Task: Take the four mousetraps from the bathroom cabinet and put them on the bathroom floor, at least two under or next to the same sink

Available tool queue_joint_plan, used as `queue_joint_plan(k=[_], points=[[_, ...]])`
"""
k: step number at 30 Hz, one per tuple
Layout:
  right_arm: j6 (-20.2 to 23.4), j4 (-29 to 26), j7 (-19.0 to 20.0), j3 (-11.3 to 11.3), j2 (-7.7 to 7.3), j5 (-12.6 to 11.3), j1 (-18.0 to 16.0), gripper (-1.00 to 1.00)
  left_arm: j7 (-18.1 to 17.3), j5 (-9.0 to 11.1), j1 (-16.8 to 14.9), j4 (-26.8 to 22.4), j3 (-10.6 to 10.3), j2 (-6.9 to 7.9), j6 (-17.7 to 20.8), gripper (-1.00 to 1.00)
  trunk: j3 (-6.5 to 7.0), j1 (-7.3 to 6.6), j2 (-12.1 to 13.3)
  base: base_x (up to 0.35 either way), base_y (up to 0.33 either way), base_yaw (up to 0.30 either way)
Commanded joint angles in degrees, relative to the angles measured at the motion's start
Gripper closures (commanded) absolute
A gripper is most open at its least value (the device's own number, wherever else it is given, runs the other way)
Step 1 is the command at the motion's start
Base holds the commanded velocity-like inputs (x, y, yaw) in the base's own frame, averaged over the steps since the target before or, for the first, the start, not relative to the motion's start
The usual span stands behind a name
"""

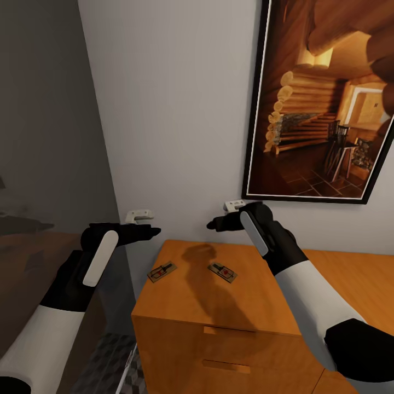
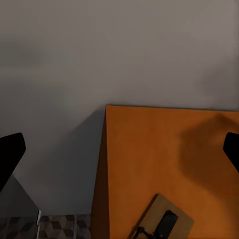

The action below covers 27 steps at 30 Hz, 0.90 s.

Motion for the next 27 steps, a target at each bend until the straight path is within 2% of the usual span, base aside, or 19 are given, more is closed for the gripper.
queue_joint_plan(k=[1,11,20,27], points=[[0.2,0.0,-0.1,0.0,-0.08,-0.1,0.0,-1.00,0.6,0.6,-0.1,0.0,-0.1,0.07,0.1,-1.00,-0.07,0.00,0.0,0.000,0.000,0.000],[0.2,-0.1,-0.3,0.1,-0.46,-0.4,-0.1,-1.00,0.6,0.6,-0.1,-0.1,-0.1,0.05,0.1,-1.00,-0.07,0.00,0.0,-0.011,-0.001,0.000],[0.2,-0.1,-0.5,0.1,-0.39,-0.3,-0.2,-1.00,0.6,0.7,-0.1,-0.1,-0.1,0.04,0.1,-1.00,-0.07,0.00,0.0,-0.187,-0.055,0.000],[0.2,-0.2,-0.7,0.3,-0.33,-0.3,-0.2,-1.00,0.6,0.7,-0.1,0.0,-0.1,0.04,0.1,-1.00,-0.07,0.00,0.0,-0.077,-0.031,0.000]])
